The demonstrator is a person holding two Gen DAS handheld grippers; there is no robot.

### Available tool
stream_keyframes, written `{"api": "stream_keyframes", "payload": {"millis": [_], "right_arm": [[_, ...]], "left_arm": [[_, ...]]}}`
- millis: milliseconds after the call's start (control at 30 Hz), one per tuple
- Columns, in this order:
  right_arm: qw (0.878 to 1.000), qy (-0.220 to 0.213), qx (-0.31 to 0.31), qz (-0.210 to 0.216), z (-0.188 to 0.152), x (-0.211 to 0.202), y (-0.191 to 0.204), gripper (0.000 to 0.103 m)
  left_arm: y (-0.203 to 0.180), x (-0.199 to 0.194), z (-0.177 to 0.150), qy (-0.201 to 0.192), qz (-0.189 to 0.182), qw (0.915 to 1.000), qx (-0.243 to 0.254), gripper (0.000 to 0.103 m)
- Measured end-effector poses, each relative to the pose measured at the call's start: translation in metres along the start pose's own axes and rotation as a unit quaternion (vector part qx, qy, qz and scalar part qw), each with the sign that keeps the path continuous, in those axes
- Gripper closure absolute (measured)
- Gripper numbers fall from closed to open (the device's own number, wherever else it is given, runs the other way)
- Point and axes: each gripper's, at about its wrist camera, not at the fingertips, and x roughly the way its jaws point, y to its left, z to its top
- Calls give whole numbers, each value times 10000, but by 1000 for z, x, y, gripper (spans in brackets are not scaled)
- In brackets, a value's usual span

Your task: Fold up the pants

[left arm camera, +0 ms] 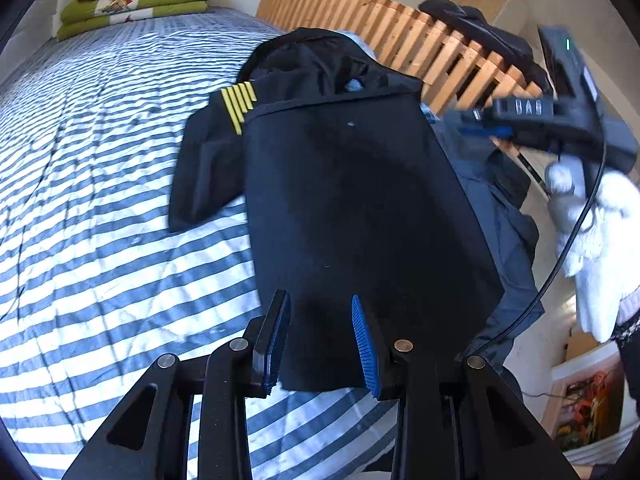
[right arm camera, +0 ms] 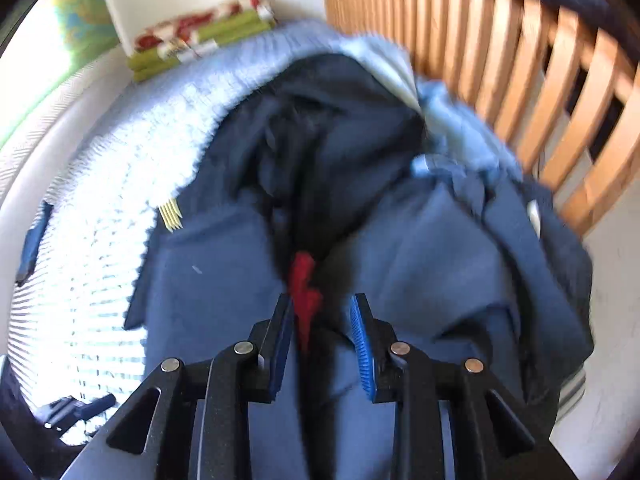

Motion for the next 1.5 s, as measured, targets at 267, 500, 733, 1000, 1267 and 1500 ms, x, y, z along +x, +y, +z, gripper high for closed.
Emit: {"api": "stream_keyframes", "payload": {"millis": [267, 500, 733, 1000, 1267, 1500], "right_arm": [[9852, -316, -1634, 407, 1, 22, 84, 81], [9826, 26, -1833, 293, 4, 67, 95, 84], [9734, 384, -2258, -68, 1, 91, 107, 103], [9828, 331, -1793, 291, -8, 23, 73, 103], [9956, 488, -798, 34, -77, -72, -8, 103], [9946, 845, -290, -529, -145, -88, -48, 52]], "left_arm": [[-12, 23, -9, 121, -67, 9997, 201, 69], [-3, 20, -9, 118, -36, 9998, 168, 69], [5, 17, -11, 108, 7, 9999, 48, 69], [21, -7, -11, -60, 75, 9999, -79, 69], [32, -30, -10, -206, 135, 9996, -159, 69], [29, -41, -4, -292, 91, 9993, -198, 69]]}}
